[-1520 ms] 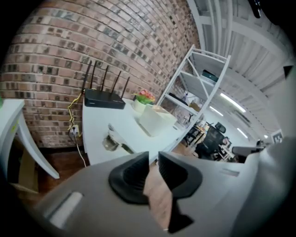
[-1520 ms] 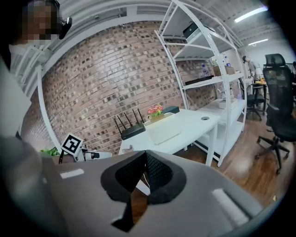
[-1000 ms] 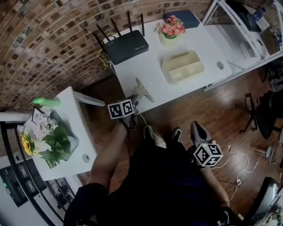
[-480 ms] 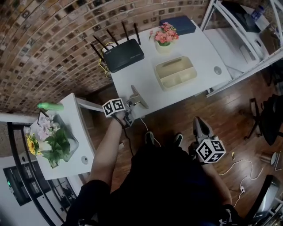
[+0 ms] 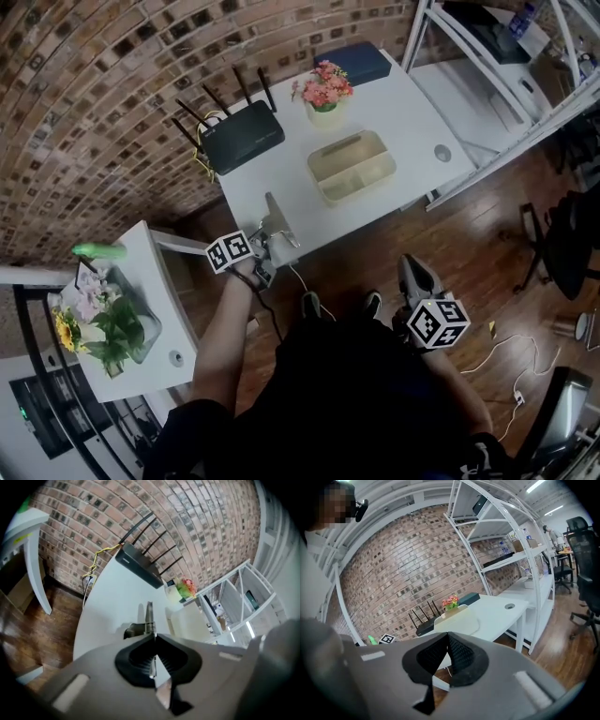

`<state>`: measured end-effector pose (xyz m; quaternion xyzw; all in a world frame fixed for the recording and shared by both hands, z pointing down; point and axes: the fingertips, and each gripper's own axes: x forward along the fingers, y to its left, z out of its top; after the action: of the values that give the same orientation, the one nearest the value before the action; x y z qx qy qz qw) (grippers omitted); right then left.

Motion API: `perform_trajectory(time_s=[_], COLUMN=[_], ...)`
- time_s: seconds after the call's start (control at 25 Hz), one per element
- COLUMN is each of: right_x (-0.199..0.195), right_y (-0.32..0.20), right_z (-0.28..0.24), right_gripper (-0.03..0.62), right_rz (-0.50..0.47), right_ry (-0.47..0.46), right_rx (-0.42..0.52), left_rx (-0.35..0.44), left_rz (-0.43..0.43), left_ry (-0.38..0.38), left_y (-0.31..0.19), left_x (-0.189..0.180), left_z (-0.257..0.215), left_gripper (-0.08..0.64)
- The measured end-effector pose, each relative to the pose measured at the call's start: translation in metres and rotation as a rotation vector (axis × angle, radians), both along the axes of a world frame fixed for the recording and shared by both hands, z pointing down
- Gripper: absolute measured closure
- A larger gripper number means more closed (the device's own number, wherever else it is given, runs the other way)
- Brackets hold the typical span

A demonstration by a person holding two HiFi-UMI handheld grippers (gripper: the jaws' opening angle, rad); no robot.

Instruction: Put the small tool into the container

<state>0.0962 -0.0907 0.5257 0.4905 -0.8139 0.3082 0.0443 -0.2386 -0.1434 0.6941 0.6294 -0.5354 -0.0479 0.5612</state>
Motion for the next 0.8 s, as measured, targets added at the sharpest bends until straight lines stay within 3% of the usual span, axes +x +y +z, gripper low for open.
perform_trajectory(time_s=[0.12, 0.36, 0.72, 0.8], right_x=[-0.001, -0.008, -0.01, -0.01], right_y=[0.0, -0.002, -0.001, 0.0], right_z=[0.001, 0.001, -0.001, -0.001], right_gripper=[0.583, 0.584, 0.583, 0.584], right_rz=[-0.006, -0.026, -0.03, -0.028], right_ry=[0.001, 0.001, -0.006, -0.009], right_rx=[-0.003, 0.001, 0.006, 0.006], left_rx=[0.029, 0.113, 0.308, 0.351], left_rz=[0.037, 0.045, 0.101, 0.122], left_ry=[-0.054, -0.089, -0.173, -0.222], left_y=[0.003, 0.003, -0.021, -0.028], left_x=[0.006, 0.01, 0.036, 0.042], left_z=[-0.012, -0.047, -0.13, -0.147], left_gripper=[0.554, 0.554, 0.554, 0.554])
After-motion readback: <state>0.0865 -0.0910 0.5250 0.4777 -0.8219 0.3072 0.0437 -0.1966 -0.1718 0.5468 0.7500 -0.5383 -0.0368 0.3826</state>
